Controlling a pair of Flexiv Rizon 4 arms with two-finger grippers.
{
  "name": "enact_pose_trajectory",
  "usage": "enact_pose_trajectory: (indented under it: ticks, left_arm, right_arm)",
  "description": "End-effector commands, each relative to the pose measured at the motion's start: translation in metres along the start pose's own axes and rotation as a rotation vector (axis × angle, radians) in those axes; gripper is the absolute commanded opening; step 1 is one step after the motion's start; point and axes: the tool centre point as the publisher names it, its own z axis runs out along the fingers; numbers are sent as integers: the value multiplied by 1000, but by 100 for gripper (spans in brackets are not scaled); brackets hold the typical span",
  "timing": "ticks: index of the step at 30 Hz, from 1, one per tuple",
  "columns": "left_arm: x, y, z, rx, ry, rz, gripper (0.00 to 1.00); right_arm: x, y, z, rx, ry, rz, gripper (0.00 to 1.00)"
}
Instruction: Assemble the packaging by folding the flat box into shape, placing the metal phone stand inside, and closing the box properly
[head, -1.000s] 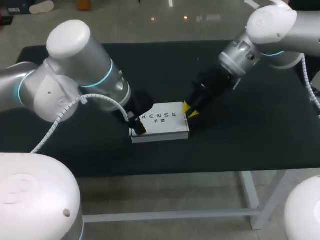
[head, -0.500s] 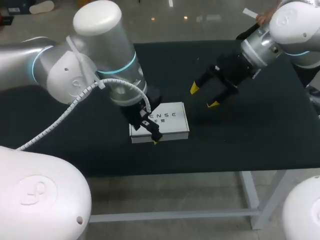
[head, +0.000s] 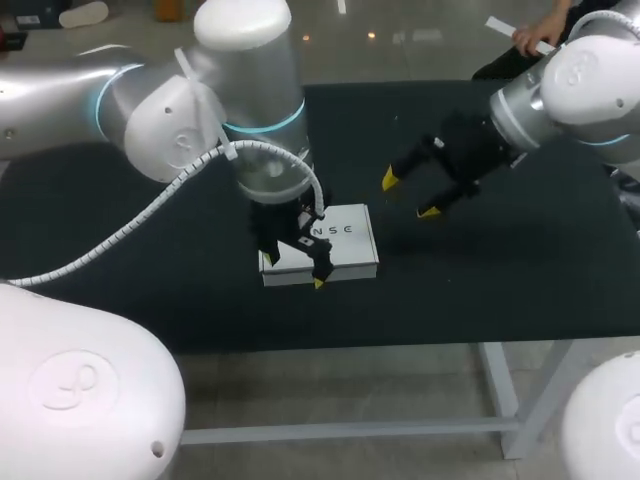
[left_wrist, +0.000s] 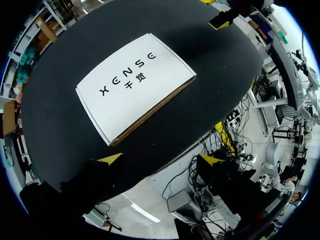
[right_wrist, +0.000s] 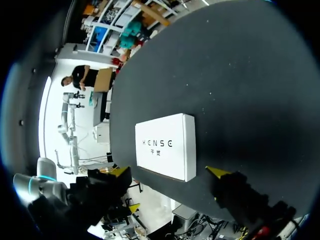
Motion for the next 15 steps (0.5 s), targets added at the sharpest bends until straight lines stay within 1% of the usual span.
enact_pose_trajectory:
  ticks: [1, 2, 3, 4, 5, 6, 7, 8, 10, 11, 12, 13, 15]
  left_arm:
    - [14, -2, 11, -8, 10, -44, 100]
    - [17, 0, 13, -7, 8, -71, 100]
    - [22, 2, 15, -6, 12, -78, 100]
    - [25, 3, 15, 2, 24, -86, 100]
    - [28, 4, 16, 1, 19, -110, 100]
    - [32, 5, 17, 7, 15, -119, 100]
    - [37, 7, 18, 15, 27, -116, 100]
    - [41, 7, 19, 16, 21, -122, 100]
    - [48, 8, 22, 39, 15, -124, 100]
    - [51, 8, 23, 53, 9, -133, 100]
    - [53, 9, 24, 70, 23, -131, 100]
    - [53, 9, 24, 70, 23, -131, 100]
    - [53, 9, 24, 70, 23, -131, 100]
  right_arm:
    - [-19, 2, -16, -134, 51, -97, 100]
    - [-22, 2, -22, -192, 46, -149, 100]
    - [-25, 2, -29, -239, 36, -188, 100]
    - [-27, 4, -36, -258, 26, -240, 100]
    - [-30, 4, -43, -273, 27, -279, 100]
    - [-32, 7, -49, -309, 4, -308, 100]
    - [-34, 8, -54, -332, -16, -347, 100]
    - [-35, 11, -58, -347, -31, -372, 100]
    - [-37, 14, -64, -399, -106, -445, 100]
    - [-38, 15, -67, -411, -140, -480, 100]
    - [-39, 18, -70, -413, -180, -505, 100]
    - [-42, 23, -73, -401, -211, -515, 100]
    - [-42, 23, -73, -401, -211, -515, 100]
